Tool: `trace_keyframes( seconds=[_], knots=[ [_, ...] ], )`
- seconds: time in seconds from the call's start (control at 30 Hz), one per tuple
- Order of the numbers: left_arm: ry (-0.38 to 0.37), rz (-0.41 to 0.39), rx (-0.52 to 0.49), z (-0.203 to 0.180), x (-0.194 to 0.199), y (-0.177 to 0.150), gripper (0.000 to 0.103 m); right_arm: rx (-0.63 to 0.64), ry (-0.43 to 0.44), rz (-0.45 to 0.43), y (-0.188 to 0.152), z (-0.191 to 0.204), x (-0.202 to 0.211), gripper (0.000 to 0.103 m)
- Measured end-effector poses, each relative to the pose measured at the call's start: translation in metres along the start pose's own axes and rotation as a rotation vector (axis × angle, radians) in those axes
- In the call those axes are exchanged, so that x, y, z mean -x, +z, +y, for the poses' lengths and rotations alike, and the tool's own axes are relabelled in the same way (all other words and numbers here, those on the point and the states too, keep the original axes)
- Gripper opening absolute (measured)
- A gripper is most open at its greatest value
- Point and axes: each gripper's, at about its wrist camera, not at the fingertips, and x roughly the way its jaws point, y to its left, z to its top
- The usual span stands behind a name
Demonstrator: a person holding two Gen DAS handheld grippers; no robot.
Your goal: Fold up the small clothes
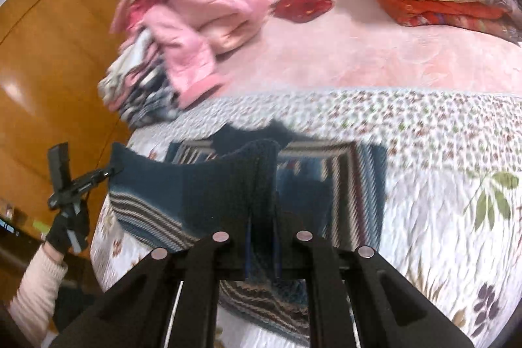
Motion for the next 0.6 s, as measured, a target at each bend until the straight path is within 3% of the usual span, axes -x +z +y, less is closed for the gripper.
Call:
trace_keyframes(
  seconds=[0.23,0.4,0.6],
  knots=[
    [0.098,0.002,0.02,-0.001,-0.068,0.043,0.008,-0.087,-0.085,0.009,0.049,-0.03,-0.054,0.01],
    [0.152,0.088,0.009,0.003,-0.122,0.035,0.008,-0.099,-0.149,0.073,0.057,-0.052,-0.099,0.01],
    [0.171,0.147,0.016,0.017,-0.158,0.019,0.009,-0.125,-0.197,0.126,0.047,-0.073,-0.136,0.01]
  ],
)
